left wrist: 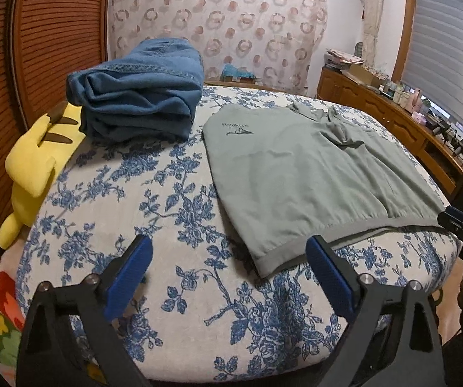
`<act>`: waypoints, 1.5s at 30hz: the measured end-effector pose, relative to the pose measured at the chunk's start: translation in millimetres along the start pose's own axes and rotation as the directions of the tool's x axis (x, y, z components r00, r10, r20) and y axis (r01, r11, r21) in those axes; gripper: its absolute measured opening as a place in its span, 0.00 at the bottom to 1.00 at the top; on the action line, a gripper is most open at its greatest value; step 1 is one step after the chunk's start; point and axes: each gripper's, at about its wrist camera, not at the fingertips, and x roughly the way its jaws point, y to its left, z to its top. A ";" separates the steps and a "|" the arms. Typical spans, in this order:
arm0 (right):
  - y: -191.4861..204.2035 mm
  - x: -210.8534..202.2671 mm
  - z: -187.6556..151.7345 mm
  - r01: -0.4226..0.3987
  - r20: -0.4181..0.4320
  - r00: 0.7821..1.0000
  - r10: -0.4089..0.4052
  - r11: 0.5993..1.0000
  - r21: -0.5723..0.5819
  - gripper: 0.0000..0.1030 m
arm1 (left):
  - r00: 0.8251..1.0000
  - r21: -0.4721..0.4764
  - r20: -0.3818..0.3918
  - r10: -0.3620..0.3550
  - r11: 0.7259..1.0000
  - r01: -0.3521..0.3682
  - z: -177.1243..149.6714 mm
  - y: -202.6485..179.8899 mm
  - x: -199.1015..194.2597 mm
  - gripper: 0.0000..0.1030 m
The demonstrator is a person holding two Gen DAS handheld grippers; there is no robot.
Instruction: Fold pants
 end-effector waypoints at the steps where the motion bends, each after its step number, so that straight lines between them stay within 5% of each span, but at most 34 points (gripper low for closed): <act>1: -0.1 1.0 -1.0 0.000 -0.002 1.000 0.000 1.000 0.001 0.98 | 1.000 0.002 -0.002 -0.010 1.000 0.010 -2.1 0.6 -0.2 0.90; 9: 5.3 9.1 -14.9 0.078 -0.003 0.997 -0.078 0.996 -0.034 0.98 | 0.997 -0.009 -0.020 -0.074 0.997 0.074 -6.2 -3.4 2.1 0.46; 20: 10.9 11.4 -18.9 0.124 0.019 0.992 -0.123 0.990 -0.073 0.98 | 0.995 0.001 -0.033 -0.096 0.995 0.096 -6.9 -9.4 9.8 0.37; 23: 10.7 11.3 -19.0 0.124 0.018 0.992 -0.123 0.989 -0.075 0.98 | 0.993 0.006 -0.044 -0.111 0.994 0.112 -3.4 -10.5 14.2 0.15; 27: 11.2 11.3 -18.9 0.125 0.018 0.992 -0.123 0.989 -0.075 0.98 | 0.991 0.017 -0.038 -0.127 0.992 0.128 0.7 -14.3 10.5 0.05; 45: 12.3 14.7 -15.5 0.128 0.034 0.991 -0.126 0.988 -0.085 1.00 | 0.979 0.141 0.019 -0.202 0.970 0.198 54.4 -60.5 -1.5 0.02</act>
